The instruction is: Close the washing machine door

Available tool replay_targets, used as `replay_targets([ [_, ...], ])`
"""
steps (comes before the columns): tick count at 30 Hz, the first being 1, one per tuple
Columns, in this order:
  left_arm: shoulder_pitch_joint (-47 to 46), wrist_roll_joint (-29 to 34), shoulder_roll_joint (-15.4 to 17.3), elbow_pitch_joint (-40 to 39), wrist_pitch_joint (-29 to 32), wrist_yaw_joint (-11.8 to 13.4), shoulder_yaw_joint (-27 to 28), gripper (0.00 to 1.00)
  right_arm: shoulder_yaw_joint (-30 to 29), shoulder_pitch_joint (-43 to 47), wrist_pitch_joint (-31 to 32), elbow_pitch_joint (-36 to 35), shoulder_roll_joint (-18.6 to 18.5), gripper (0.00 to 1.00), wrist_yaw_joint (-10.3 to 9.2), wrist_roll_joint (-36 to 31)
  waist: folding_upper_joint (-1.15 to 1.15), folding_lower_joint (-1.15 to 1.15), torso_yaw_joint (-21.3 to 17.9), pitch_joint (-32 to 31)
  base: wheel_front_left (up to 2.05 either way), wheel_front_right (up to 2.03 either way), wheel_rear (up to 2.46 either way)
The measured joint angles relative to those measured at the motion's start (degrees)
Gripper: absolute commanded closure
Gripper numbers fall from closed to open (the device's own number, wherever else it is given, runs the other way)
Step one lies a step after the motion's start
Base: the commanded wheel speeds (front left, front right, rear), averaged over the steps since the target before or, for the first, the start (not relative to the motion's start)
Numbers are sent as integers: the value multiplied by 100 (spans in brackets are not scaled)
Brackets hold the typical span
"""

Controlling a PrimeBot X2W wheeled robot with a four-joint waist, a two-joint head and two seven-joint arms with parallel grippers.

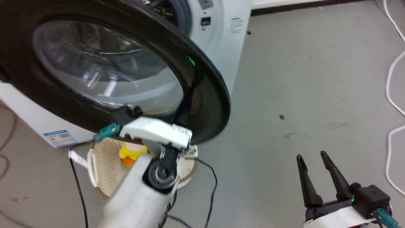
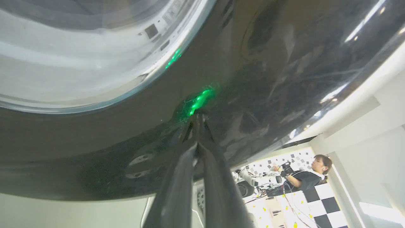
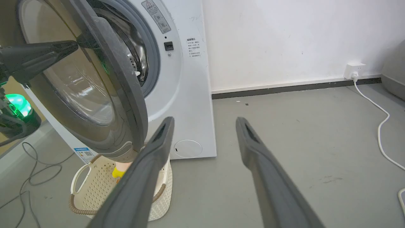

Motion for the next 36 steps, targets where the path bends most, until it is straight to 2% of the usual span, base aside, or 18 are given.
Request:
replay_targets([
  [4, -514, 110, 0, 556, -266, -5, -99, 100, 34, -13, 0, 2, 30, 0, 0, 3, 0, 0, -165, 106, 0, 0, 0],
  [7, -714, 109, -3, 883, -356, -104, -218, 100, 8, -13, 0, 1, 48, 0, 0, 3, 0, 0, -155, 107, 0, 0, 0],
  [12, -737, 134, -1, 1193, -410, -305, -536, 100, -15, -10, 0, -32, 56, 0, 0, 2, 0, 0, 50, 14, 0, 0, 0],
  [16, -490, 345, 22, 1140, -456, -410, -865, 100, -81, 11, -1, -69, 34, 0, 0, 2, 0, 0, 313, -114, 0, 0, 0],
  [19, -135, 697, 220, 968, -515, -449, -1136, 100, -97, 64, -1, -81, -13, 0, 0, 2, 0, 0, 553, -240, 0, 0, 0],
  [23, 212, 1526, 735, 608, -598, -442, -1419, 100, -122, 163, -1, -112, -83, 0, 0, 2, 0, 0, 902, -419, 0, 0, 0],
  [26, 478, 1960, 1010, 270, -642, -187, -1256, 100, -141, 201, -1, -165, -134, 0, 0, 3, 0, 0, 1170, -555, 0, 0, 0],
  [29, 766, 2692, 1239, -287, -644, 138, -929, 100, -121, 247, -1, -202, -181, 0, 0, 3, 0, 0, 1424, -675, 0, 0, 0],
  [32, 1149, 3379, 1357, -888, -648, 498, -466, 100, -91, 252, -1, -249, -201, 0, 0, 4, 0, 0, 1647, -777, 0, 0, 0],
  [36, 1805, 4101, 1380, -1570, -647, 824, 82, 100, -59, 275, -1, -267, -209, 0, 0, 4, 0, 0, 1878, -885, 0, 0, 0],
])
